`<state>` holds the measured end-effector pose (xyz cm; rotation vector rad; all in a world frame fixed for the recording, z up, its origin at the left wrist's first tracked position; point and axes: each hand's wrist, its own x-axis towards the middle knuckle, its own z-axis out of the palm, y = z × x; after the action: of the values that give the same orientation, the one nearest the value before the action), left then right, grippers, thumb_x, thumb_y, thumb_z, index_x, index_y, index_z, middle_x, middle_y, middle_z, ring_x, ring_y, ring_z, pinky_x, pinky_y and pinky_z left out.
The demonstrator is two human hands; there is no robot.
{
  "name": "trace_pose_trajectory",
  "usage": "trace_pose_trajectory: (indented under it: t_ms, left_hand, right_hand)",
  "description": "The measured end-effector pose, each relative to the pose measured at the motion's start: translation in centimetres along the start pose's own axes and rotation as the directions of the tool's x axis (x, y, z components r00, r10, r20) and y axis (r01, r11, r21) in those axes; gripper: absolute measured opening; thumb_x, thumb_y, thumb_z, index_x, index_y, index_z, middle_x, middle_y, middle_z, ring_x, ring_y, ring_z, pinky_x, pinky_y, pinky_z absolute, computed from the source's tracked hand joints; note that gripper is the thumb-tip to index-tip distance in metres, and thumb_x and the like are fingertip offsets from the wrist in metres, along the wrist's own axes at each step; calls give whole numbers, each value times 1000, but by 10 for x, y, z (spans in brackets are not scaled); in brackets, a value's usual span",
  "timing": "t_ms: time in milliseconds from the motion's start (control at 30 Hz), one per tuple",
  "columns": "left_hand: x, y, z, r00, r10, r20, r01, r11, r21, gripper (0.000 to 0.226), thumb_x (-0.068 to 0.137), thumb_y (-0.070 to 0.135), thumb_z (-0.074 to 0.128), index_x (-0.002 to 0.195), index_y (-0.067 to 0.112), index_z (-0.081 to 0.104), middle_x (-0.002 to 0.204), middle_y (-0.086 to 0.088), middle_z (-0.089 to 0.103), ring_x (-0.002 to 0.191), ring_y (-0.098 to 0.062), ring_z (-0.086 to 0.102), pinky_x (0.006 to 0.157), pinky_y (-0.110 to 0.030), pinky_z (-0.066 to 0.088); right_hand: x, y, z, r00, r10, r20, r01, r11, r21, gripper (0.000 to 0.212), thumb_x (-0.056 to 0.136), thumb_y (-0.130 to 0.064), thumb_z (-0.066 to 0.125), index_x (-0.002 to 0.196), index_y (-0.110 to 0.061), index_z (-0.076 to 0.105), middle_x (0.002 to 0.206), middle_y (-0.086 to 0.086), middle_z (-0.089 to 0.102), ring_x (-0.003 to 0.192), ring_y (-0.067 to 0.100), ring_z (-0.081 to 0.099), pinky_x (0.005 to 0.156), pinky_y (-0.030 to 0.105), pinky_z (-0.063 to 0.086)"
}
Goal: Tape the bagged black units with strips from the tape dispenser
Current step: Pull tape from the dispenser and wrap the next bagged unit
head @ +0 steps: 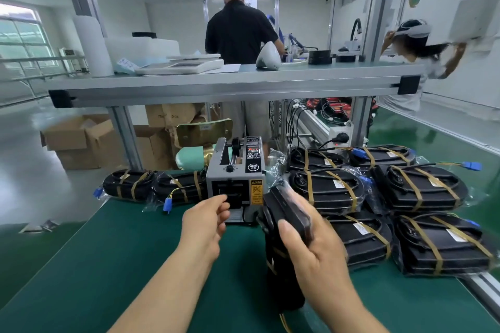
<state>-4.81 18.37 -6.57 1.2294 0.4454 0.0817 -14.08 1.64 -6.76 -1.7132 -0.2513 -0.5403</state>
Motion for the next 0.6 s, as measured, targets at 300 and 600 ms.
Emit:
trace_pose_trajectory:
  t_ms: [300,600]
  left_hand:
    - [45,3,27,980,-182,-80,186,981,50,14,95,18,63,85,9,63,67,-1,61,46,-5,52,34,-13,31]
    - [57,-1,45,954,-253,-161,223,957,-185,4,94,8,62,97,6,63,74,-5,65,52,-7,58,41,-17,37]
  right_hand:
    - [1,-7,-18,951,307,-47,-306,952,19,56,79,-19,63,129,-43,58,122,-26,65,104,-9,62,88,20,50]
    - [-6,-13,-9,972,190,-137,-190,982,19,28,99,-36,46,115,-43,68,106,-50,58,105,-26,51,87,-6,36]
